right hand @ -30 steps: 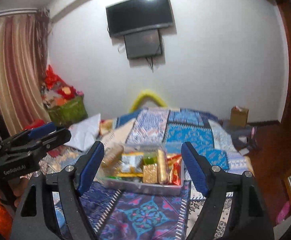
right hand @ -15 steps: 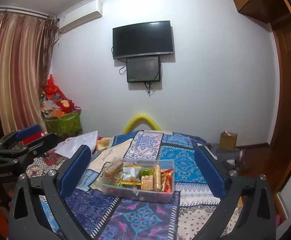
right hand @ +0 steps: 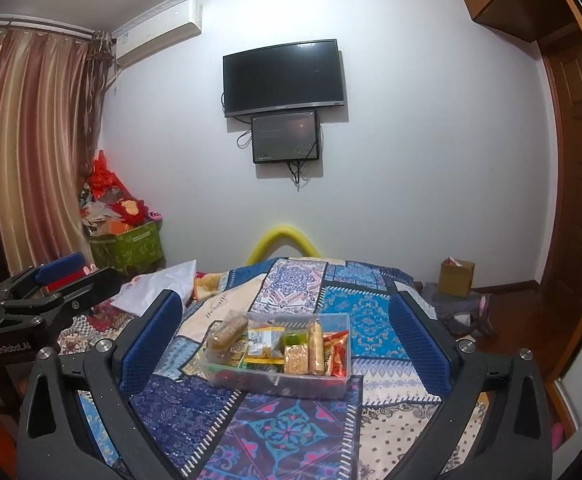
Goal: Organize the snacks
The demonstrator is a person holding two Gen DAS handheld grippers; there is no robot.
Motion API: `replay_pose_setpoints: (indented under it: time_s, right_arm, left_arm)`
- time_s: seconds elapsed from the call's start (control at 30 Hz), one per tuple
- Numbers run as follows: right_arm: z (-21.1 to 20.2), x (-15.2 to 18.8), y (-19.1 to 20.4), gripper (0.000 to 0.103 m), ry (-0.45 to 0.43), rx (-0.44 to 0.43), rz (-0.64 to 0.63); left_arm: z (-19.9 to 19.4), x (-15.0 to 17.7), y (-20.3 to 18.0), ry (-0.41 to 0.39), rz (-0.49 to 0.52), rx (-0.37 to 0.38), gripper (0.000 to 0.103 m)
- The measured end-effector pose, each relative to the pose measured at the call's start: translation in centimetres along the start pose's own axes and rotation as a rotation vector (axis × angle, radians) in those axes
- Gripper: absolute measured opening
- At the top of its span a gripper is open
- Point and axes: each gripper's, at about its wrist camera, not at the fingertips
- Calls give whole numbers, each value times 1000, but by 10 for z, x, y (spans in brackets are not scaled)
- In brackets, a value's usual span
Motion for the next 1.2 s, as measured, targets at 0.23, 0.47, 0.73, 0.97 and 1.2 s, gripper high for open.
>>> replay_pose_setpoints:
  time_s: [0.23,0.47,0.73,0.97,1.2]
  right_arm:
    - [0,-1,1,103,2,-1,-2]
    - [-1,0,1,103,5,-4,1]
    - [-1,0,-1,103,3,1,0]
    - [-1,0,-2,103,7,7,2]
    - [0,0,-4,103,10,9,5]
  left_arm:
    - [1,1,2,4,-2,1,102]
    - [2,2,4,8,-3,2,102]
    - [5,5,5,17,-6,6,102]
    - [6,6,2,25,8,9,102]
    - [7,6,0,27,9,13,102]
Point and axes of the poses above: each gripper's, at about its wrist camera, not at the fingertips, and z roughly the way its jaws point, y to its left, x to its underside, and after that the axes turned 7 degrees about x, right-handed
